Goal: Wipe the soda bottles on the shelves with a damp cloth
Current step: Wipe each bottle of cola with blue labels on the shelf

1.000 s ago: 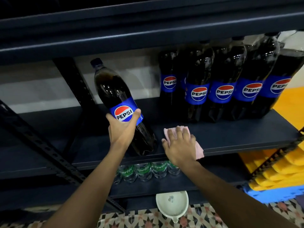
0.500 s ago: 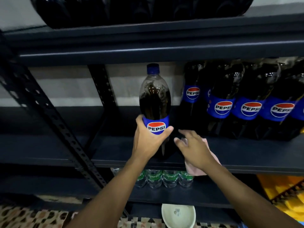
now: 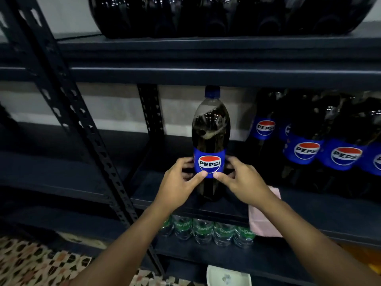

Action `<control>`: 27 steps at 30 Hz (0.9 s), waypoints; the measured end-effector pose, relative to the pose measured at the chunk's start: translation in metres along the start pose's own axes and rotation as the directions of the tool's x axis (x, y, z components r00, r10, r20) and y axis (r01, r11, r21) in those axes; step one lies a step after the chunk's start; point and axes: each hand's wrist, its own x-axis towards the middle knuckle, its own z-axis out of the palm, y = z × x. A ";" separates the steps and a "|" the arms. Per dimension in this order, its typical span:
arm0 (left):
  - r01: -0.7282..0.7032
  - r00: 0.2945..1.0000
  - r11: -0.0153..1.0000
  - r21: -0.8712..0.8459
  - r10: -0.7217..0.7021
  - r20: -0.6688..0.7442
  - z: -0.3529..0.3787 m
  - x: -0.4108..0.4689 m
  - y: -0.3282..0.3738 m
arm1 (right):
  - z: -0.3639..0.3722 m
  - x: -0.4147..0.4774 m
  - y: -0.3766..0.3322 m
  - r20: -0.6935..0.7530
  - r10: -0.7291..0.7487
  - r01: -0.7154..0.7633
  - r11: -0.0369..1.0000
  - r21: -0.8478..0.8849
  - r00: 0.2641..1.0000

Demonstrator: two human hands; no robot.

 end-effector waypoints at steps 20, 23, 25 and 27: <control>0.293 0.929 0.952 0.088 -0.262 -0.263 -0.080 0.106 -0.050 | 0.109 0.149 -0.103 0.090 0.055 -0.050 0.997 -0.057 0.994; 0.311 0.916 0.948 0.070 -0.279 -0.287 -0.084 0.113 -0.056 | 0.116 0.158 -0.109 0.093 0.034 -0.028 0.997 -0.065 0.995; 0.319 0.908 0.946 0.061 -0.287 -0.304 -0.086 0.117 -0.058 | 0.119 0.162 -0.111 0.098 0.018 -0.012 0.998 -0.061 0.995; 0.326 0.902 0.944 0.058 -0.292 -0.318 -0.087 0.120 -0.058 | 0.121 0.166 -0.112 0.104 0.012 -0.007 0.999 -0.052 0.995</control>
